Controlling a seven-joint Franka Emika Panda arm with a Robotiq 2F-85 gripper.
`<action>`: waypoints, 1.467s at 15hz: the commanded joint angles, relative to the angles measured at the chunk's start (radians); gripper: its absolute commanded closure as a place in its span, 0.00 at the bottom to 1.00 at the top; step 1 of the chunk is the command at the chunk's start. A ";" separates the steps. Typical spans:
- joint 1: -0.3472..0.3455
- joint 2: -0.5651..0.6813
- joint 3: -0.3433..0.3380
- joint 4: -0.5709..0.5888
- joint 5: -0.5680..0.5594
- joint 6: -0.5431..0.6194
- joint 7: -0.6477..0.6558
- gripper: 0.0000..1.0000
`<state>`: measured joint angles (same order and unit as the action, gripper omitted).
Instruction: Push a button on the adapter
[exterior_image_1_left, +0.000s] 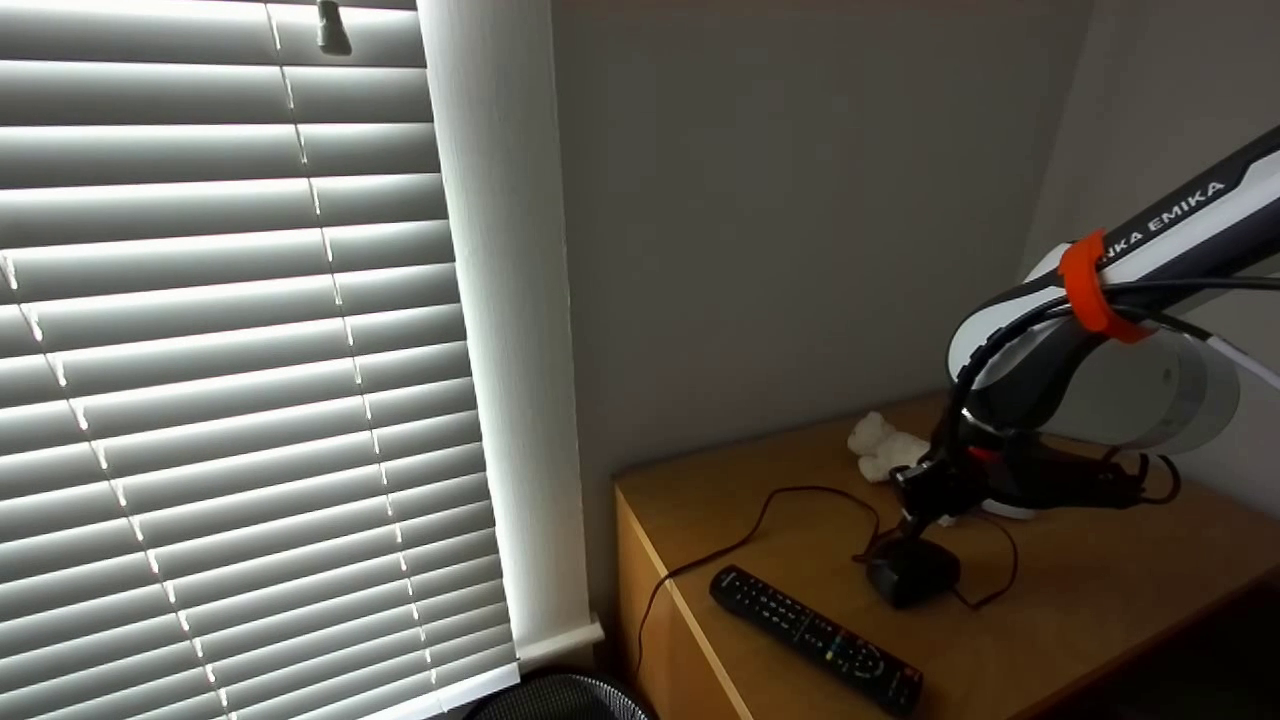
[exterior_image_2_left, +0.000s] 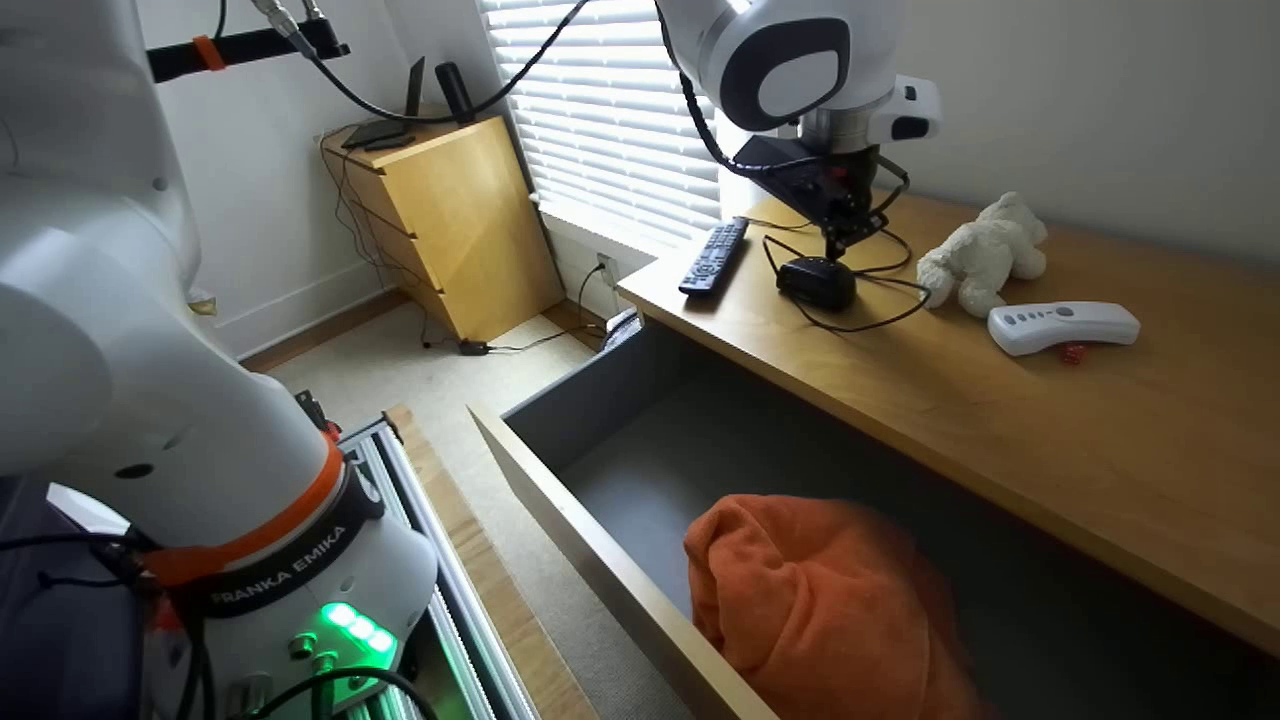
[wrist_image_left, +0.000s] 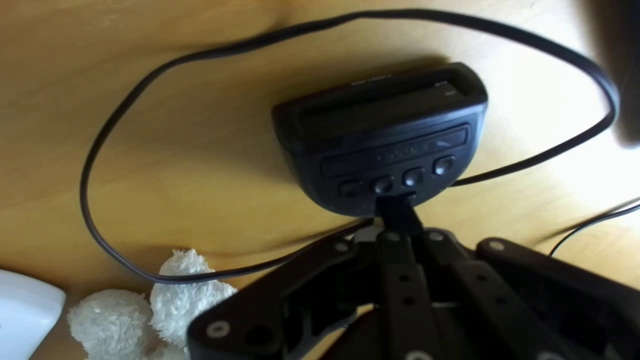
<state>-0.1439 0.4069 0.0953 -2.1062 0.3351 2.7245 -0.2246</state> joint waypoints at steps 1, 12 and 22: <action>-0.022 0.023 0.025 0.008 0.022 0.025 -0.006 1.00; -0.019 0.023 0.022 0.014 0.011 0.004 0.021 1.00; -0.008 0.047 0.001 0.003 -0.012 0.010 0.050 1.00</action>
<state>-0.1523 0.4264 0.1052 -2.0966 0.3349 2.7280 -0.1965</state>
